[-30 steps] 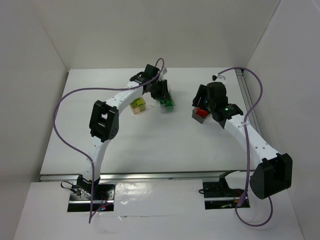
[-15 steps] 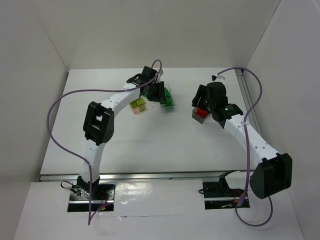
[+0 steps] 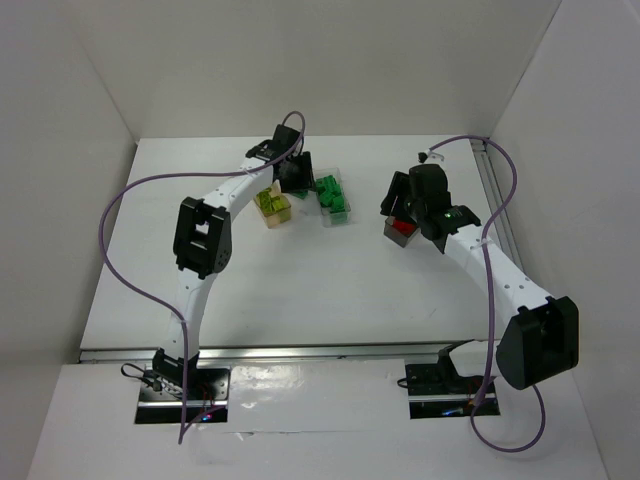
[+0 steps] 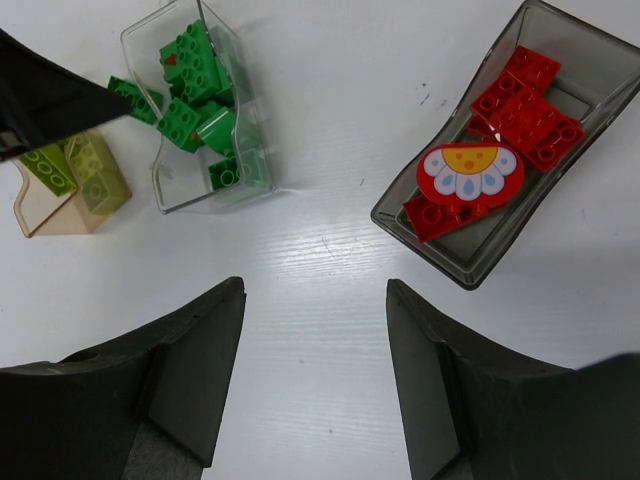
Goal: Sort the legos into containers by color
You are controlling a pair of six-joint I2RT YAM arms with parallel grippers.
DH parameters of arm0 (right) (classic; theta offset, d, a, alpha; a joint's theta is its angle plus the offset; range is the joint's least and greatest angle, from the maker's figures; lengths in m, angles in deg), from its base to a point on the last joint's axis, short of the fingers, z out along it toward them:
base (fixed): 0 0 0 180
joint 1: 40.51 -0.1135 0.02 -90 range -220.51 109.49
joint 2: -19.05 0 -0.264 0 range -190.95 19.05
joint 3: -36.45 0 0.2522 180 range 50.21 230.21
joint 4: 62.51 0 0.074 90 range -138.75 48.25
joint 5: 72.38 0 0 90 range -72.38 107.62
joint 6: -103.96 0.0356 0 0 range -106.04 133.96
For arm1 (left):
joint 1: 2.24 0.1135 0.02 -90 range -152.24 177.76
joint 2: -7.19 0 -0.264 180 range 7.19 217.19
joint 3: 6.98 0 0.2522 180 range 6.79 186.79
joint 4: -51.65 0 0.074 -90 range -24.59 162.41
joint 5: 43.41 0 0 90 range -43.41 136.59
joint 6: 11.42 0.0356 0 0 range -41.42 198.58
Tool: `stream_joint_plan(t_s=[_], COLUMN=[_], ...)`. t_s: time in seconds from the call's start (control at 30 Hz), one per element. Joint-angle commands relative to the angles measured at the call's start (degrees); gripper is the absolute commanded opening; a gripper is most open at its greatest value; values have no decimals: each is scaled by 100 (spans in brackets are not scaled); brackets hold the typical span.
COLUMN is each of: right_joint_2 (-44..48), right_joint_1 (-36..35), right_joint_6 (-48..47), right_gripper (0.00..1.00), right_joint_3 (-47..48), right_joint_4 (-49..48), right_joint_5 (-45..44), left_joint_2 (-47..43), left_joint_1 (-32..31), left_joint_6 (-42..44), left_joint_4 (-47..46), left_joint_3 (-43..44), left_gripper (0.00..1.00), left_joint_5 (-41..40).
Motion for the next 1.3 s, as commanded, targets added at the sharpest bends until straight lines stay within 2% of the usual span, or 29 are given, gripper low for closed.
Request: stream_joint_plan(t_s=[0.0,0.2,0.33,0.4,0.57,0.63,0.8,1.1,1.17,1.27], right_joint_2=[80,80,-33,-34,-86,-87,-87,-140,-192,-192], right_joint_1=[-13,-13,-13,-13,-13,-13,-66,-118,-118,-118], right_joint_6=[7,7,7,7,7,7,7,7,7,7], right_gripper=[66,66,66,66,66,66,66,66,66,66], right_joint_3=[88,36,35,35,88,88,141,193,193,193], right_joint_4=[-54,-106,-107,-107,-107,-45,-45,-98,-98,-98], right_joint_5=[-87,-87,-25,-25,-25,-25,27,80,80,80], left_joint_2=[102,-152,-4,102,619,787,1016,1122,1236,1298], left_joint_1=[88,272,326,326,273,273,220,-192,-271,-325], left_joint_6=[-248,-301,-301,-370,-346,-100,646,1852,2001,2002], left_joint_4=[110,5,58,58,58,58,128,-65,-118,-179], left_joint_3=[-109,-681,-602,-419,82,389,523,198,197,320], left_gripper=[58,55,64,73,85,95,100,96,93,85], left_joint_5=[-100,-619,-566,-513,-688,-689,-864,-1786,-2058,-2060])
